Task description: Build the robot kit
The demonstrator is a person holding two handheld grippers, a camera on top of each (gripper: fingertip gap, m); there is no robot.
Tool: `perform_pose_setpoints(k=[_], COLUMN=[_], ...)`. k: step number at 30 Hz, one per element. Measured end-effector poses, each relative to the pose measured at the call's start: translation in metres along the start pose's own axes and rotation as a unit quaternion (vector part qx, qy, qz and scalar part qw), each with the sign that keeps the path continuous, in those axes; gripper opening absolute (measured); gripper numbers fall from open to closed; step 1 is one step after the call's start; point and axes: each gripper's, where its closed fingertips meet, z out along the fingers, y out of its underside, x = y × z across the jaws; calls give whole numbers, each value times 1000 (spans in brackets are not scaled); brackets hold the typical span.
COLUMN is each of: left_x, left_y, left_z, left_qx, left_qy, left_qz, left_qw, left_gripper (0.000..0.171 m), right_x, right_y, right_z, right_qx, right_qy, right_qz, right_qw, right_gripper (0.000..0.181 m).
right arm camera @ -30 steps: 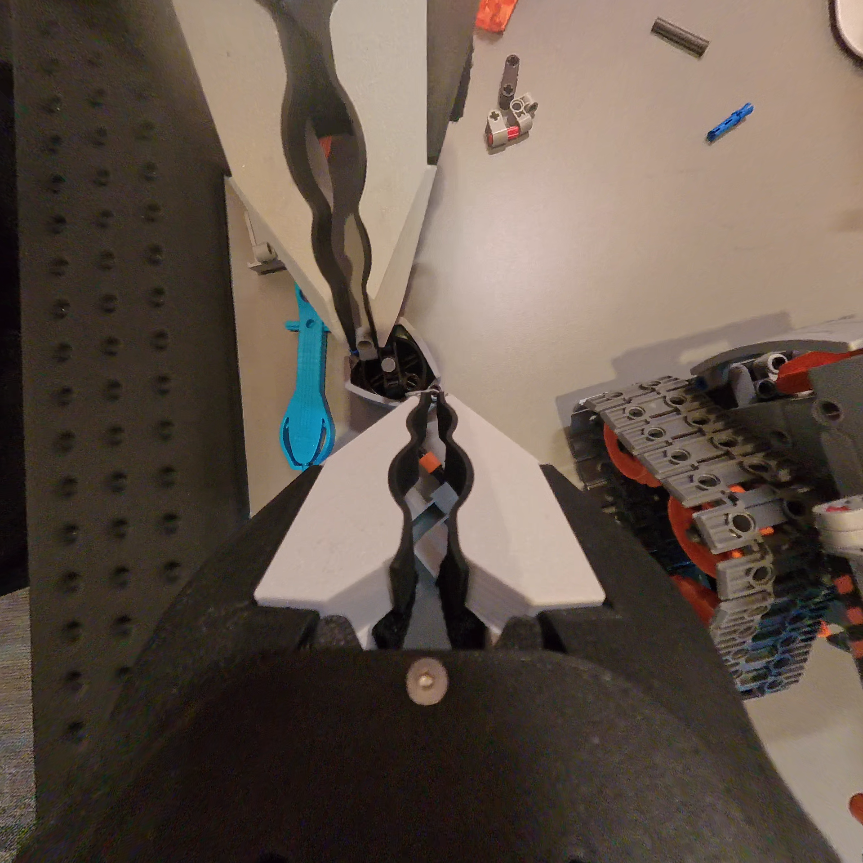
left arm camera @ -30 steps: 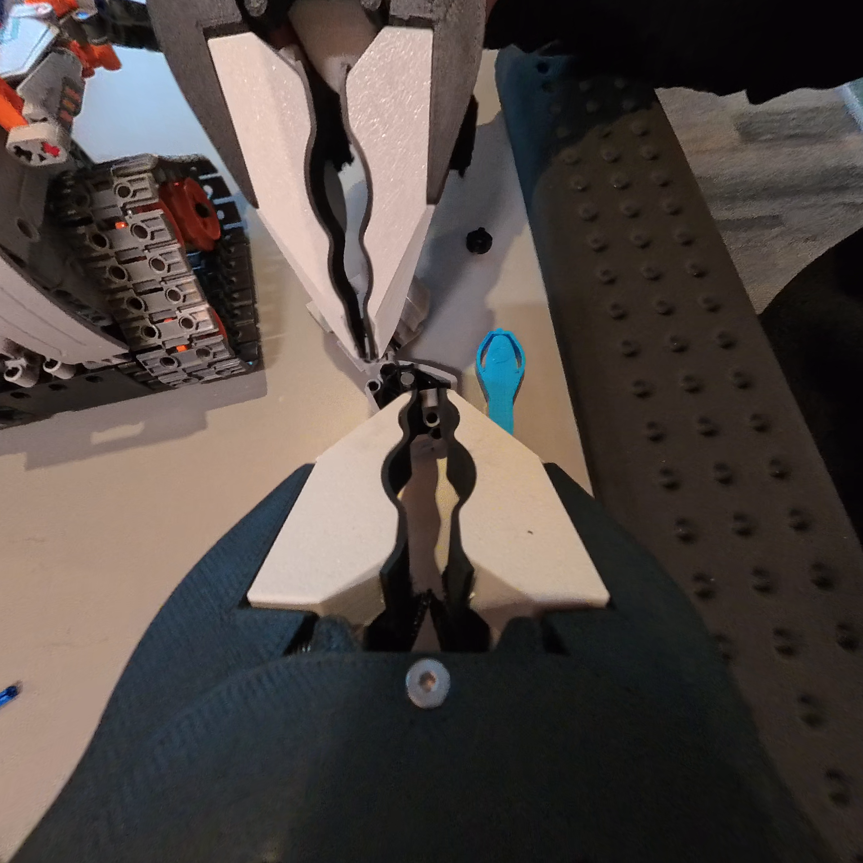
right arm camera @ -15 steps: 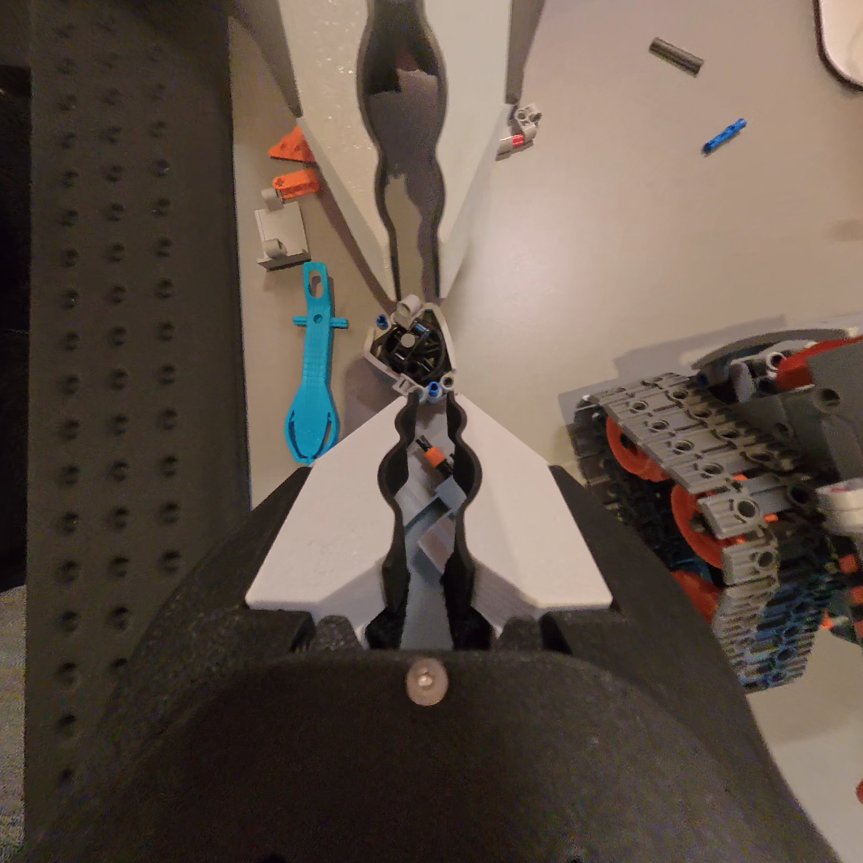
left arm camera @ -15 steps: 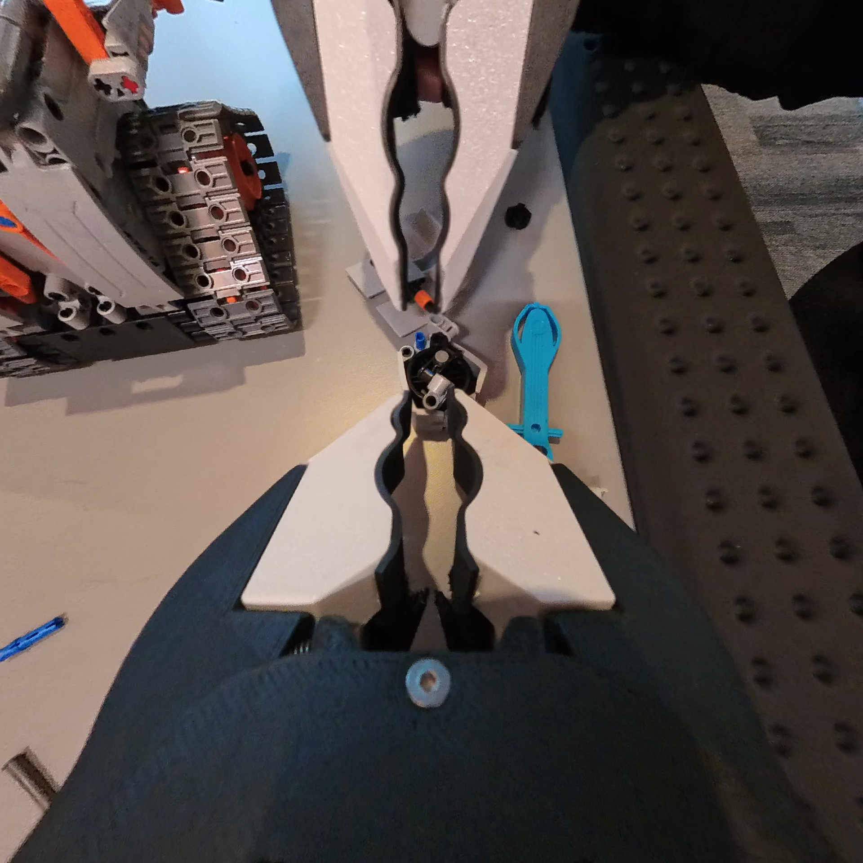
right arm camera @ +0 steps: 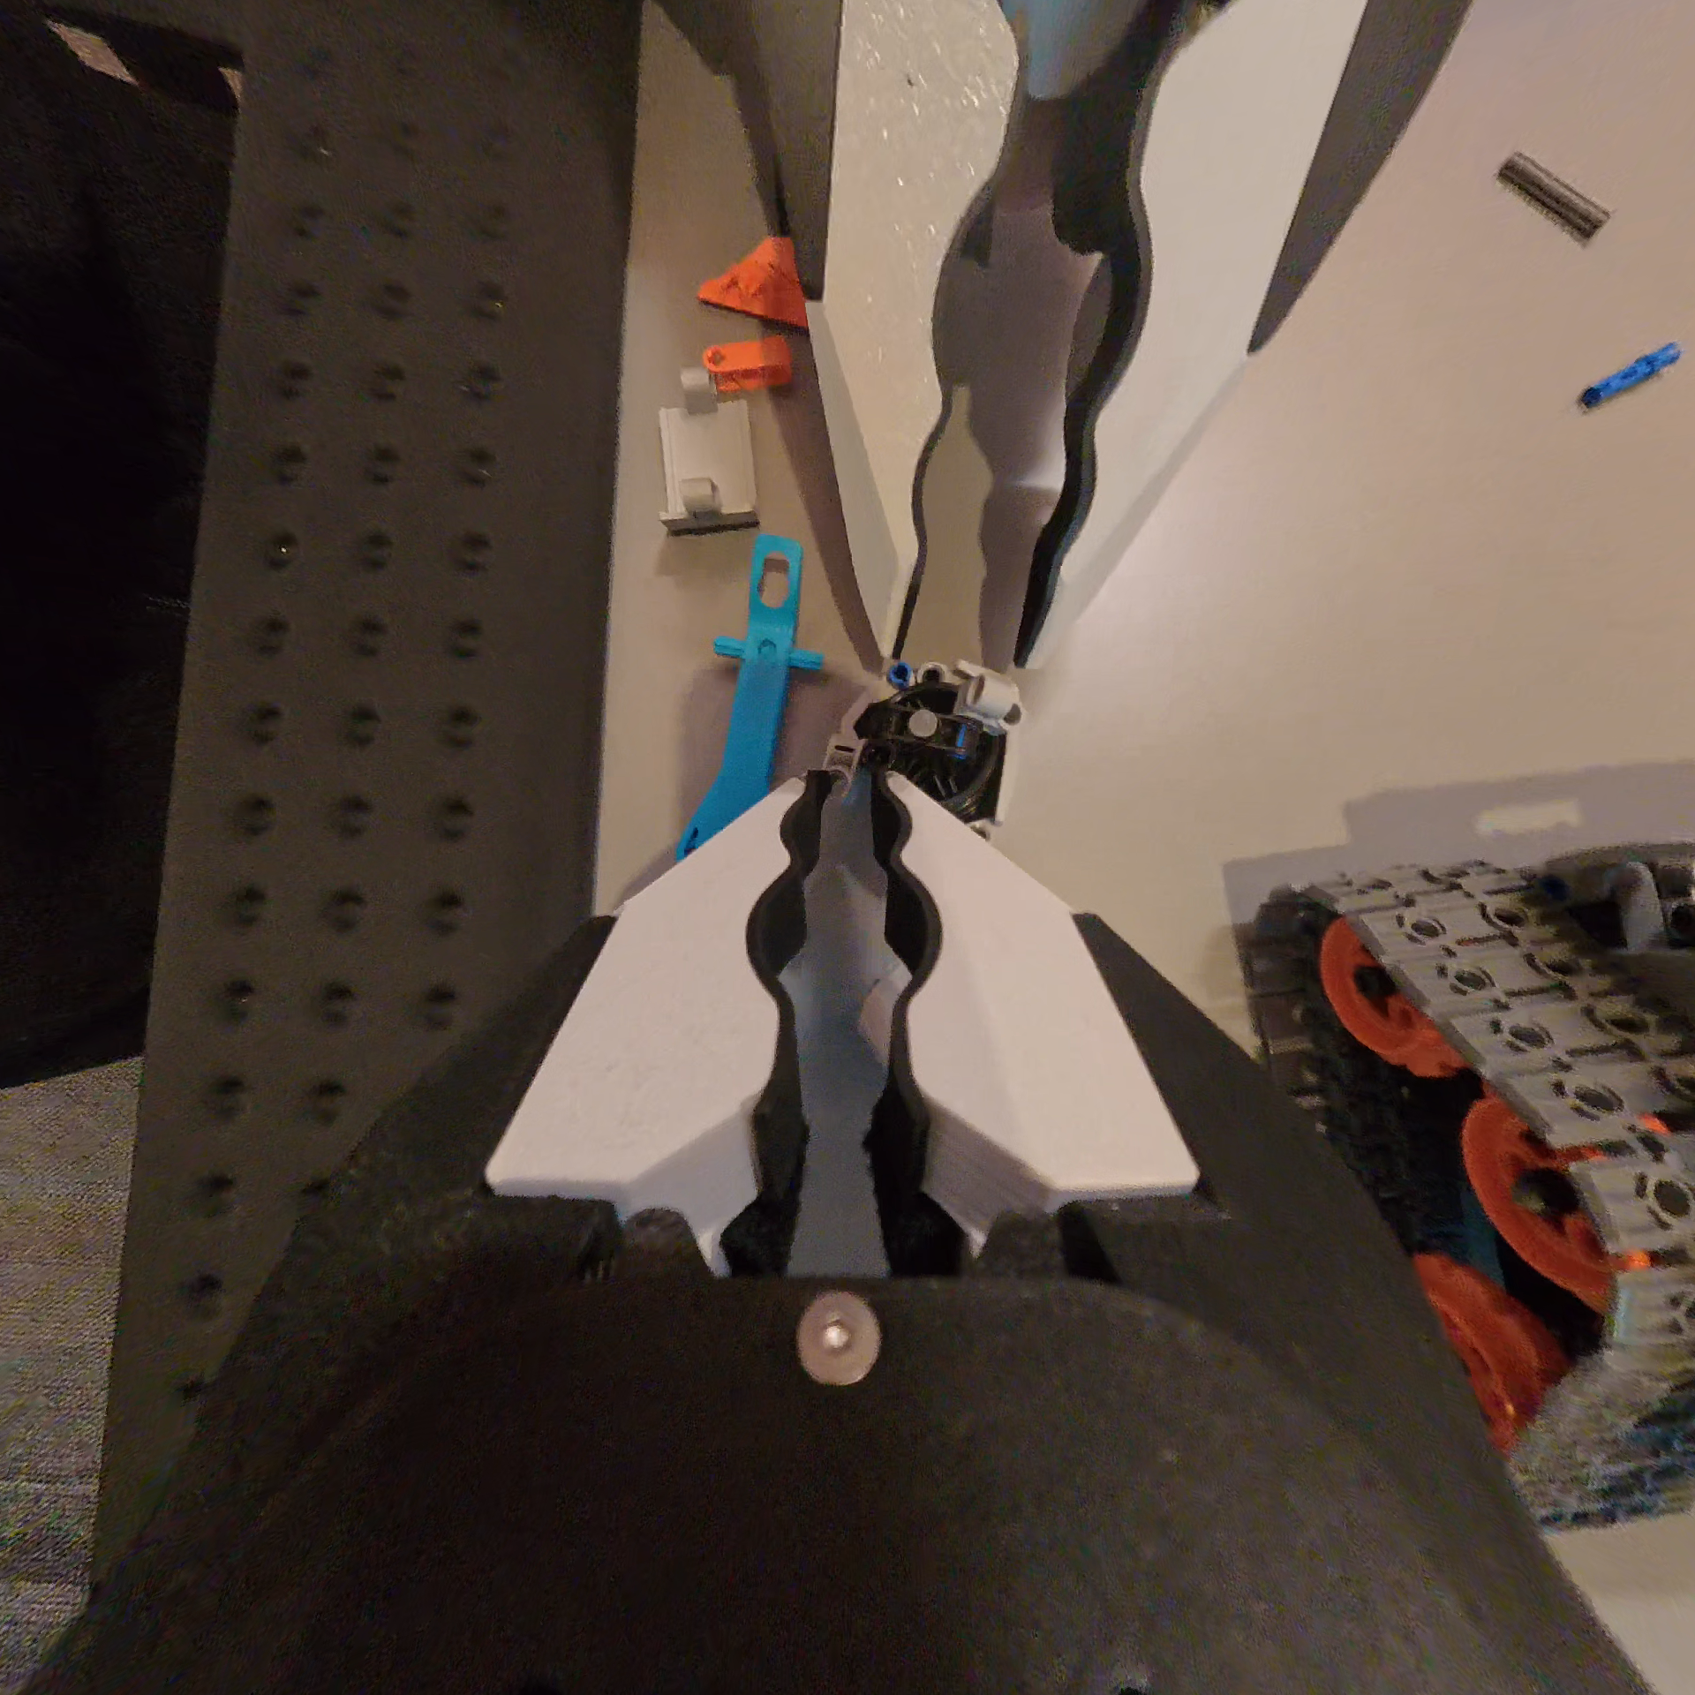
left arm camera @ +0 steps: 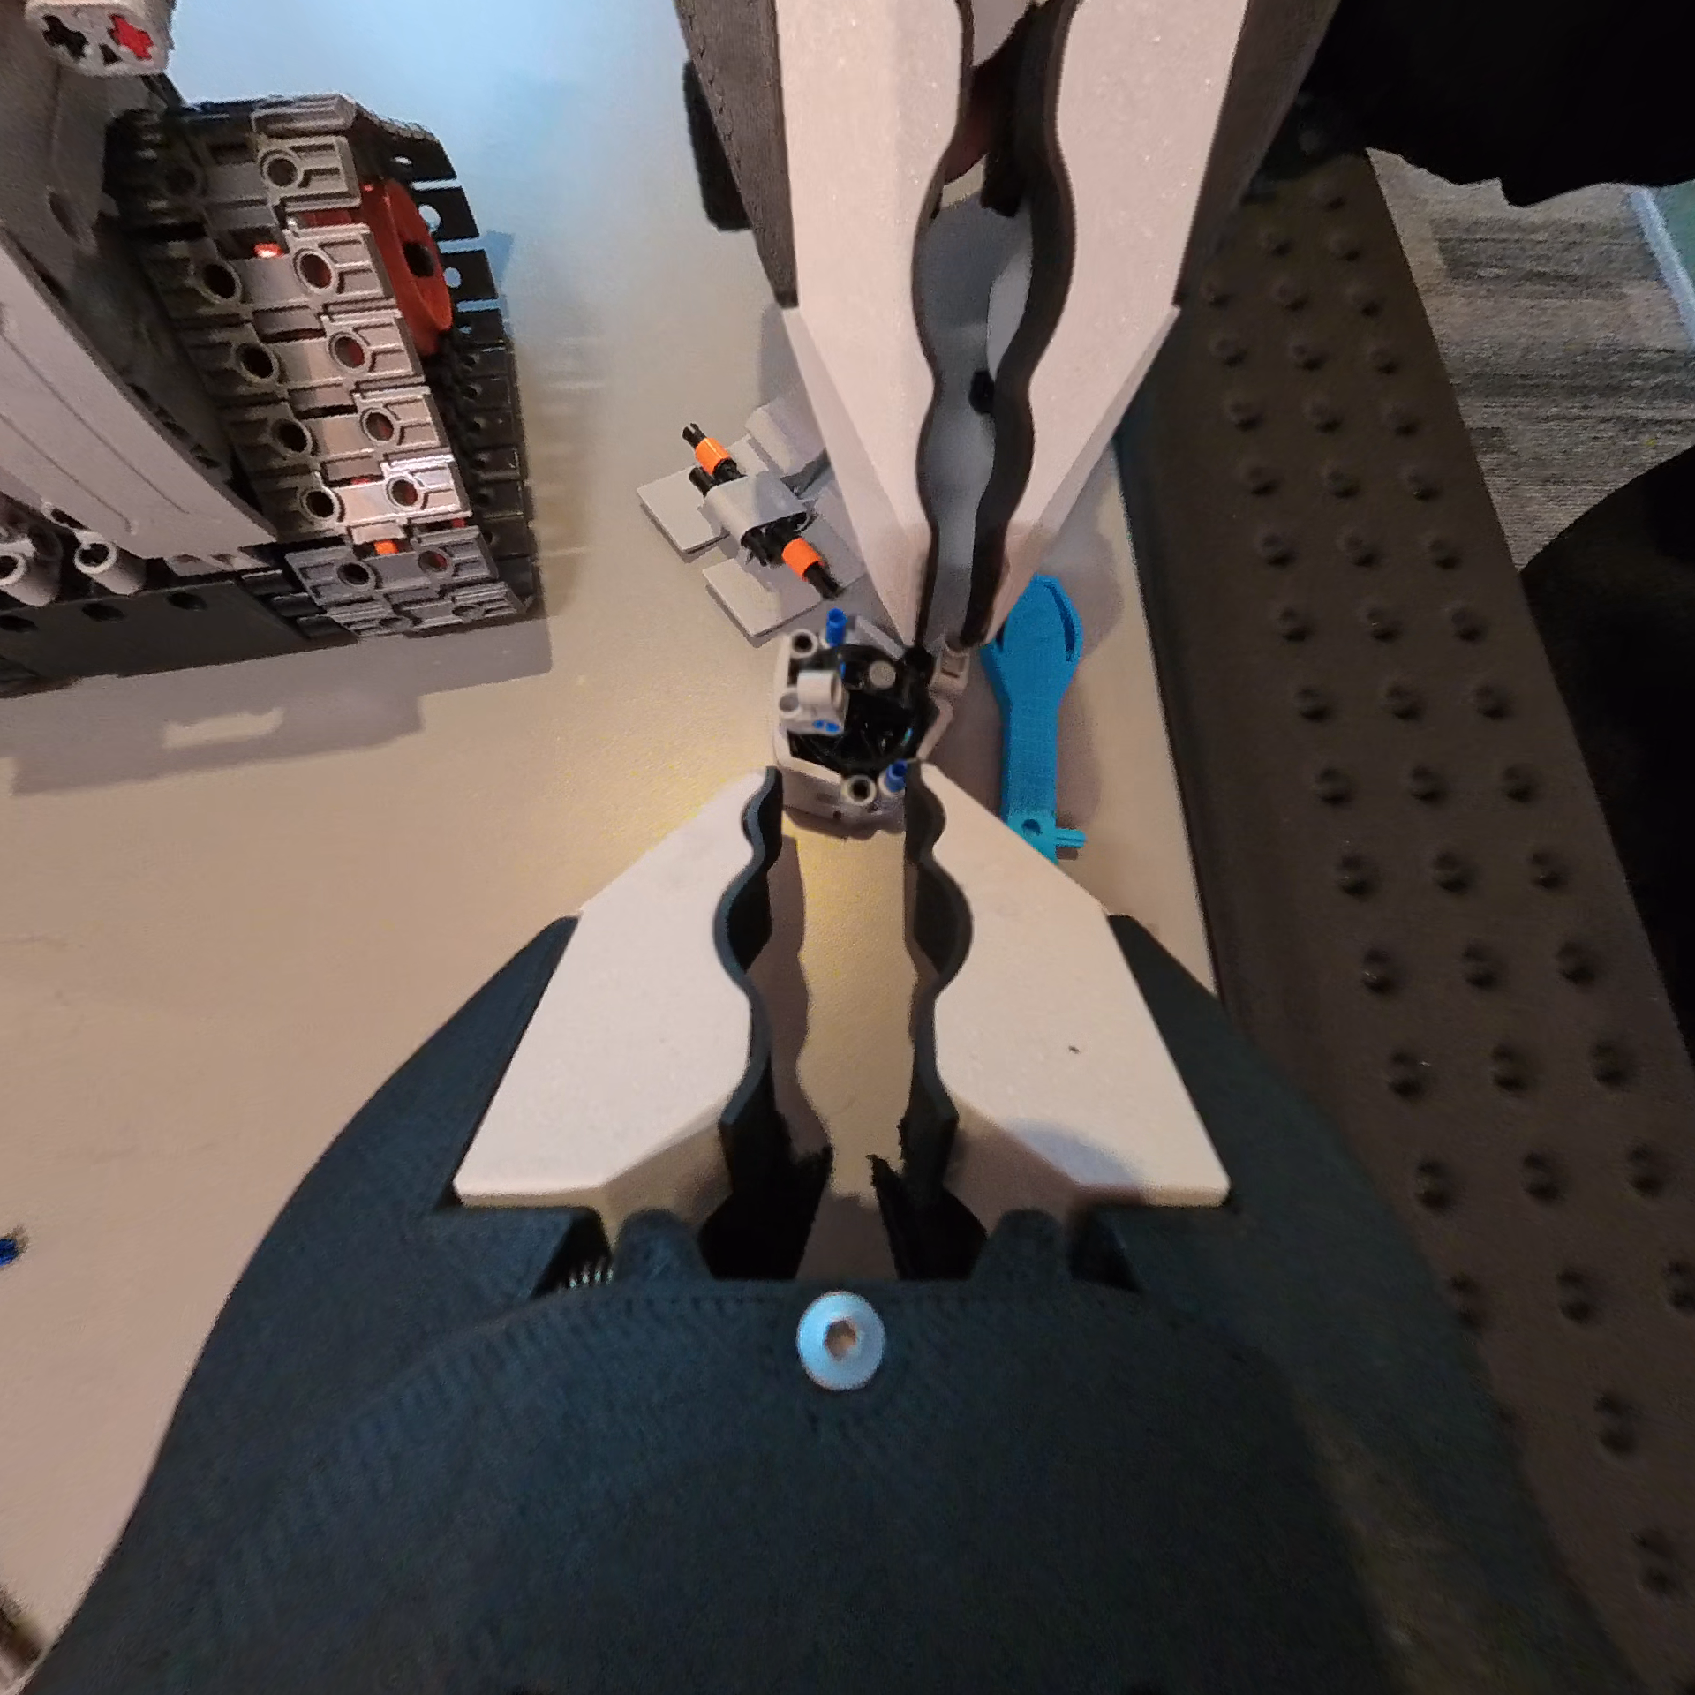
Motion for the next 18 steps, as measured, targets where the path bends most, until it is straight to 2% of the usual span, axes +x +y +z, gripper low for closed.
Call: perform_pose_setpoints(k=[9,14,18], left_x=[1,10,10], left_y=[1,6,11], left_z=[5,2,4], left_qx=[2,-1,-12], left_qy=[13,55,50], left_qz=[-17,-43,-36], left_qw=[1000,998,998], left_gripper=[25,39,36], right_x=[1,-1,-3], right_y=[-9,-7,-10], right_z=[5,5,7], right_qx=[16,18,19], right_qy=[2,-7,-9], right_qz=[22,29,37], right_qw=[1000,999,999], right_gripper=[10,3,3])
